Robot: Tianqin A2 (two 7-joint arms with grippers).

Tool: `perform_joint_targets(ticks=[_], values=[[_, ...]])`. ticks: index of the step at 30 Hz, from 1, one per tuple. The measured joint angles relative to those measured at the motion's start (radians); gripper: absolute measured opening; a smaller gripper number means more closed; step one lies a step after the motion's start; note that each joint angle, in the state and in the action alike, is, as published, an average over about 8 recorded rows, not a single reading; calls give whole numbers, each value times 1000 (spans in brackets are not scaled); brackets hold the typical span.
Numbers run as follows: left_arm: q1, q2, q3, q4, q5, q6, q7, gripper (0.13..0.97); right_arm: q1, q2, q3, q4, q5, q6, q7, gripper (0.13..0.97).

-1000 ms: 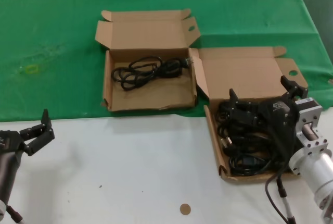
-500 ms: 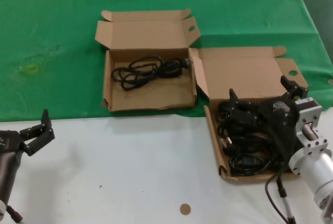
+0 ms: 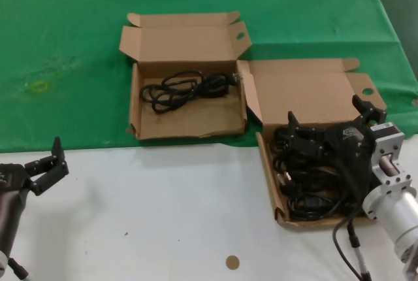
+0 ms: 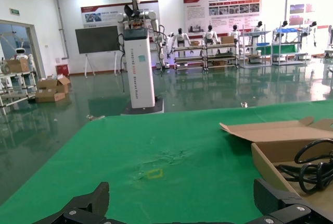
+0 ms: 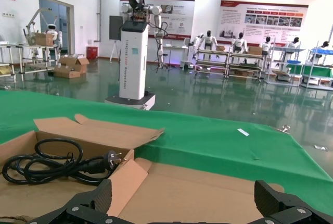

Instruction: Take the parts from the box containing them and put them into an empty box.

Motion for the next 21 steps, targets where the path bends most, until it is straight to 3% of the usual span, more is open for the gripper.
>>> perform_joint_targets(ticks=[21], values=[[0,0,0,0,0,0,0,966,0,0,0,0,0,0,0,966]])
